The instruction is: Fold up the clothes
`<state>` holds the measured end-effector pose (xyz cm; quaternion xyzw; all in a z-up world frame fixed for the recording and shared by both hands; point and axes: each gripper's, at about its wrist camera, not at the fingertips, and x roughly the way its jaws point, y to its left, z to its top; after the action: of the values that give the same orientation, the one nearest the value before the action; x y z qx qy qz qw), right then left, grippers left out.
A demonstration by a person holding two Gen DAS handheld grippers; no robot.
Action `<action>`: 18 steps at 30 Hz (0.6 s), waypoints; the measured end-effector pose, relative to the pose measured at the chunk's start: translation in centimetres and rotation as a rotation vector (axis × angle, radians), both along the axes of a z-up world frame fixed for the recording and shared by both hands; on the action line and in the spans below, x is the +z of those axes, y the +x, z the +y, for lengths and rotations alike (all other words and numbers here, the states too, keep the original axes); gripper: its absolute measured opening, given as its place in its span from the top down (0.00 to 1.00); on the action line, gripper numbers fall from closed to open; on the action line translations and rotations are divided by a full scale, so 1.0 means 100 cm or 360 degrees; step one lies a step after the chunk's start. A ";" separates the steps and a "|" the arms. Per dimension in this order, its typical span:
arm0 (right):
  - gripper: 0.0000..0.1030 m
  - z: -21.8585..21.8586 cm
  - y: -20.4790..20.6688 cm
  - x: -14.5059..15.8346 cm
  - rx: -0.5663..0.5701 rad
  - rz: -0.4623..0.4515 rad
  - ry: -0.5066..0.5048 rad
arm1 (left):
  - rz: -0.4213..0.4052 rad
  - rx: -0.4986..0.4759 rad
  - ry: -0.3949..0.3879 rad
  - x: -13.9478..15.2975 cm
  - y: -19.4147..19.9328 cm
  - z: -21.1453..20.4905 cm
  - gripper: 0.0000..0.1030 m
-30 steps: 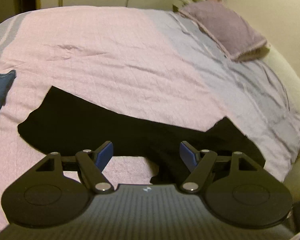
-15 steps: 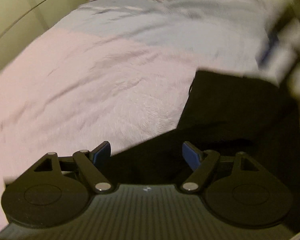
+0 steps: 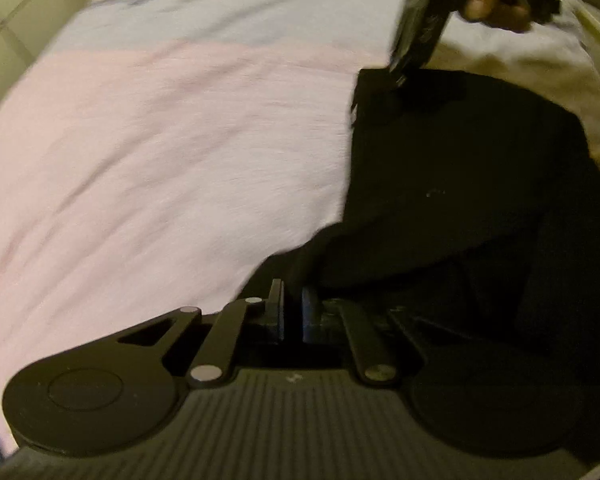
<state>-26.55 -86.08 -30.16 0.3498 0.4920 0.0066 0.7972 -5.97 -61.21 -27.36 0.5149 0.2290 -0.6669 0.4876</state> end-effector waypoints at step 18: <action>0.96 0.021 -0.112 0.307 -0.0054 -0.1058 -0.1046 | -0.0459 0.0894 -0.0199 0.188 0.031 0.221 0.95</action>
<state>-37.78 -83.94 0.51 0.0656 0.1800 -0.0508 0.9802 -2.88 -39.14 -8.57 0.4896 0.2493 -0.4391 0.7108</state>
